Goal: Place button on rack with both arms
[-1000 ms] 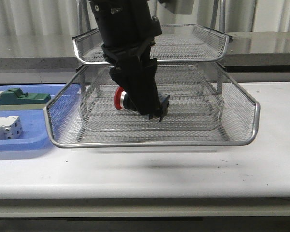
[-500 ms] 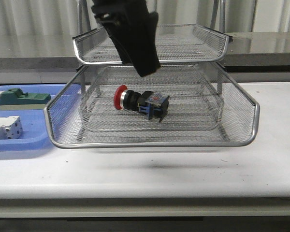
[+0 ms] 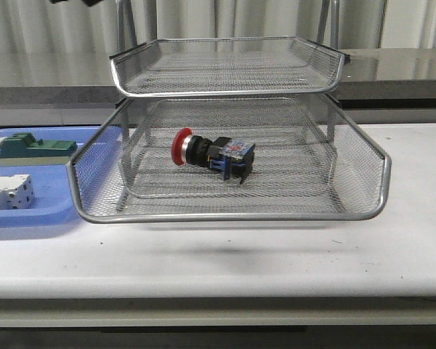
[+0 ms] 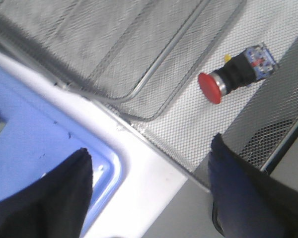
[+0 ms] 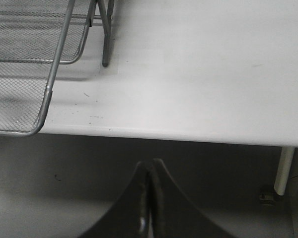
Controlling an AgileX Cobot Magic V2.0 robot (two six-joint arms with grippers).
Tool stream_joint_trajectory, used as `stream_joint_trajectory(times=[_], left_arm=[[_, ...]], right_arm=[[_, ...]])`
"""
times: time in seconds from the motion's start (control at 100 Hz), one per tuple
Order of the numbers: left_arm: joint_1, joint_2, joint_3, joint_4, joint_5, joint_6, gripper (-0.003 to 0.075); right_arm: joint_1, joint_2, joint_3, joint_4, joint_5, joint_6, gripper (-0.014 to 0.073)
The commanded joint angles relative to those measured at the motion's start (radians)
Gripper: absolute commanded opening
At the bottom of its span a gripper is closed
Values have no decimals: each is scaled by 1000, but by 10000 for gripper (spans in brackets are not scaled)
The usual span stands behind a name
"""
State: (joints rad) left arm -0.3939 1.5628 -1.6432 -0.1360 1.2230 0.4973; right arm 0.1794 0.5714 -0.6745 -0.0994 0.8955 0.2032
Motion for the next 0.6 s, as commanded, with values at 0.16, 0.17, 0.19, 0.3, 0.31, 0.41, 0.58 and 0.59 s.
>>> stream_joint_trajectory(times=[0.16, 0.17, 0.19, 0.3, 0.31, 0.41, 0.58, 0.59], left_arm=[[130, -267, 257, -17, -237, -54, 479], [137, -282, 267, -17, -244, -57, 479], [148, -305, 295, -17, -266, -59, 479], [198, -419, 448, -28, -383, -64, 479], [203, -435, 458, -31, -391, -64, 479], [242, -543, 594, -52, -508, -64, 479], [284, -736, 808, -87, -715, -64, 479], [286, -754, 817, -90, -725, -64, 479]], right_arm=[[-8, 0, -33, -15, -58, -1, -71], [-8, 0, -33, -15, -58, -1, -71], [-8, 0, -33, -15, -58, -1, -71], [-8, 0, -33, -15, -58, -1, -71], [-8, 0, -33, -15, -58, -1, -71], [-8, 0, -33, -15, -58, -1, -71], [-8, 0, -33, -15, -58, -1, -71], [-8, 0, -33, -15, -58, -1, -71]])
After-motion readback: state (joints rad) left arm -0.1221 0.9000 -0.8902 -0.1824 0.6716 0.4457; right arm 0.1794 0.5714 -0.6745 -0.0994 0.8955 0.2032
